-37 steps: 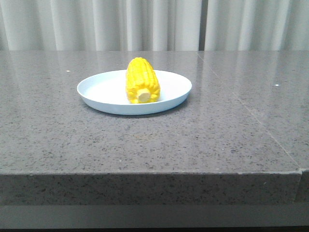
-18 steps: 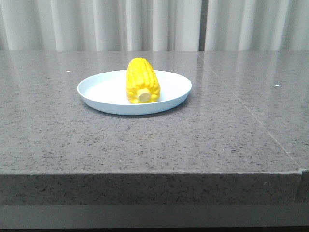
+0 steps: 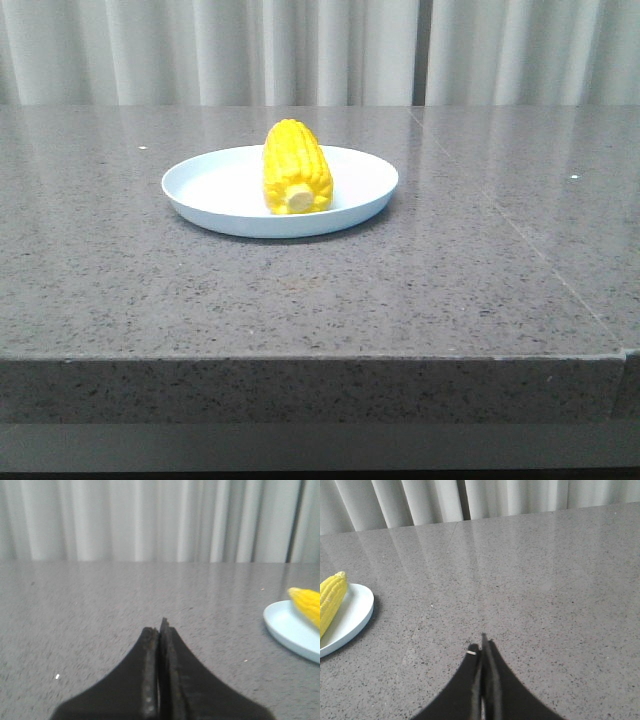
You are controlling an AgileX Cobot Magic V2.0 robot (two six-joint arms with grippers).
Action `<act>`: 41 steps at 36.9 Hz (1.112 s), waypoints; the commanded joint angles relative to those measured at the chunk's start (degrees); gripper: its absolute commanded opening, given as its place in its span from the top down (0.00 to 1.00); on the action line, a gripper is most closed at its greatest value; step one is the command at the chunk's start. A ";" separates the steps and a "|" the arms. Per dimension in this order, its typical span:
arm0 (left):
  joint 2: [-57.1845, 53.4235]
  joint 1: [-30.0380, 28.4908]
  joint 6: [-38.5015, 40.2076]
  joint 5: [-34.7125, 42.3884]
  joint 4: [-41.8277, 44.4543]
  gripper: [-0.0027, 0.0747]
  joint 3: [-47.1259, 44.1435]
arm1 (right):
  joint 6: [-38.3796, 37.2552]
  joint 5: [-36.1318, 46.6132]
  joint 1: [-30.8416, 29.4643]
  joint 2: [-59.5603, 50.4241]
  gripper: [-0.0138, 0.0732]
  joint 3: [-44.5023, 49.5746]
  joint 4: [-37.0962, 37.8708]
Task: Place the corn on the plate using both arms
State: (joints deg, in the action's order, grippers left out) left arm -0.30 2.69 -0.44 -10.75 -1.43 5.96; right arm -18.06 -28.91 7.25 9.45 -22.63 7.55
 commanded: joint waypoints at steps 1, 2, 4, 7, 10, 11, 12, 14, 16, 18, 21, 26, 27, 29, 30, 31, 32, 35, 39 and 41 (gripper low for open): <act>-1.04 -1.92 -0.54 8.57 -1.64 0.99 -1.98 | 0.56 4.68 -0.41 0.73 0.92 -1.44 1.07; -1.04 -2.30 -0.54 9.39 -1.64 0.99 -2.78 | 0.56 4.68 -0.41 0.73 0.92 -1.44 1.07; -1.04 -2.56 -0.54 11.05 -1.64 0.99 -4.86 | 0.56 4.68 -0.41 0.73 0.92 -1.44 1.07; -1.04 -2.56 -0.54 11.85 -1.64 0.99 -7.39 | 0.56 4.68 -0.41 0.73 0.92 -1.44 1.07; -1.04 -2.56 -0.54 8.43 -1.53 0.99 -7.68 | 0.56 4.68 -0.41 0.73 0.92 -1.44 1.07; -1.04 -2.56 -0.54 8.31 -1.52 0.99 -7.68 | 0.56 4.68 -0.41 0.73 0.92 -1.44 1.07; -1.04 -2.56 -0.54 8.42 -1.52 0.99 -7.80 | 0.56 4.68 -0.41 0.73 0.92 -1.44 1.07; -1.04 -2.56 -0.54 8.41 -1.52 0.99 -7.80 | 0.56 4.68 -0.41 0.73 0.92 -1.44 1.07; -1.04 -2.56 -0.54 8.65 -1.52 0.99 -7.80 | 0.56 4.68 -0.41 0.73 0.92 -1.44 1.07; -1.04 -2.56 -0.54 8.65 -1.52 0.99 -7.80 | 0.56 4.68 -0.41 0.73 0.92 -1.44 1.07; -1.04 -2.56 -0.54 8.65 -1.52 0.99 -7.80 | 0.56 4.68 -0.41 0.73 0.92 -1.44 1.07; -1.04 -2.56 -0.54 8.65 -1.52 0.99 -7.80 | 0.56 4.68 -0.41 0.73 0.92 -1.44 1.07; -1.04 -2.56 -0.54 8.65 -1.52 0.99 -7.80 | 0.56 4.68 -0.41 0.73 0.92 -1.44 1.07; -1.04 -2.56 -0.54 8.65 -1.52 0.99 -7.80 | 0.56 4.68 -0.41 0.73 0.92 -1.44 1.07; -1.04 -2.56 -0.54 8.65 -1.52 0.99 -7.80 | 0.56 4.68 -0.41 0.73 0.92 -1.44 1.07; -1.04 -2.56 -0.54 8.65 -1.52 0.99 -7.80 | 0.56 4.68 -0.41 0.73 0.92 -1.44 1.07; -1.04 -2.56 -0.54 8.65 -1.52 0.99 -7.80 | 0.56 4.68 -0.41 0.73 0.92 -1.44 1.07; -1.04 -2.56 -0.54 8.65 -1.52 0.99 -7.80 | 0.56 4.68 -0.41 0.73 0.92 -1.44 1.07; -1.04 -2.56 -0.54 8.65 -1.52 0.99 -7.80 | 0.56 4.68 -0.41 0.73 0.92 -1.44 1.07; -1.04 -2.56 -0.54 8.65 -1.52 0.99 -7.80 | 0.56 4.68 -0.41 0.73 0.92 -1.44 1.07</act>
State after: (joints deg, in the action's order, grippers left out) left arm -0.30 0.27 -1.24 -6.40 -2.38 -0.47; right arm -17.96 -28.91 7.25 9.45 -22.63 7.55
